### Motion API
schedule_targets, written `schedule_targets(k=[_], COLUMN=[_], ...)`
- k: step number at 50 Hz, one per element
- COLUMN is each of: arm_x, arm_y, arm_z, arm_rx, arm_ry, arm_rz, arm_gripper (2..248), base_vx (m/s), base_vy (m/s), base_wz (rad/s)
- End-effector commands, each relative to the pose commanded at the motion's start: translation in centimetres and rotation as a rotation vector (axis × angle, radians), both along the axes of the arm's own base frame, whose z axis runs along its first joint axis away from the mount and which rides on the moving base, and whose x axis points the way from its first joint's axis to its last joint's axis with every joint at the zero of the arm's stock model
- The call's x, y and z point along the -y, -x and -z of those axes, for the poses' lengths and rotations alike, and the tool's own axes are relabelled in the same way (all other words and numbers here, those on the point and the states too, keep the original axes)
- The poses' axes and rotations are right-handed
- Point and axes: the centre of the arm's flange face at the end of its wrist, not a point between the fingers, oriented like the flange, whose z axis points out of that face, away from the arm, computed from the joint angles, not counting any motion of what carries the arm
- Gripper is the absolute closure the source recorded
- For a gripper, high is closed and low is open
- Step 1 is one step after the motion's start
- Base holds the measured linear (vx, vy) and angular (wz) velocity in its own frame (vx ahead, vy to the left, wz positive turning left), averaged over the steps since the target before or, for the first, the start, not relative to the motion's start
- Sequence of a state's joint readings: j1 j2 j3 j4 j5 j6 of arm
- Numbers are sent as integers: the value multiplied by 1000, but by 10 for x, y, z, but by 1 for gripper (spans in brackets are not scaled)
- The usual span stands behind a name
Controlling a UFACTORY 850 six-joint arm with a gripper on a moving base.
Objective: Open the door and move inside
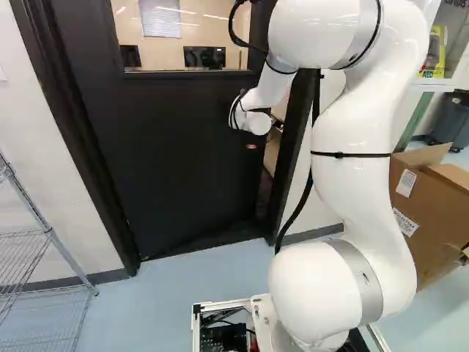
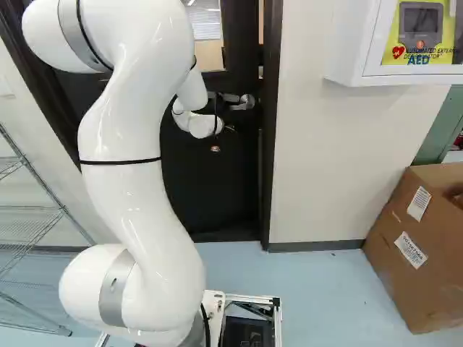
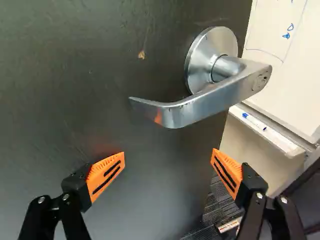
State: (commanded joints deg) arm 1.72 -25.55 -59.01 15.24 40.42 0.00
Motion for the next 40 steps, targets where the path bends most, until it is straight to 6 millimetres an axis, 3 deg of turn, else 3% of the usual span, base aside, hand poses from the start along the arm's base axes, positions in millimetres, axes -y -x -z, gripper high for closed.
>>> schedule_targets(k=[24, 40], arm_x=[-25, -53], arm_y=[-41, -48], arm_z=[6, 7], arm_rx=[27, 35], arm_ry=[-4, 17], arm_rz=[-33, -103], arm_gripper=[3, 3], base_vx=[0, 0], base_vy=[0, 0], base_wz=[0, 0])
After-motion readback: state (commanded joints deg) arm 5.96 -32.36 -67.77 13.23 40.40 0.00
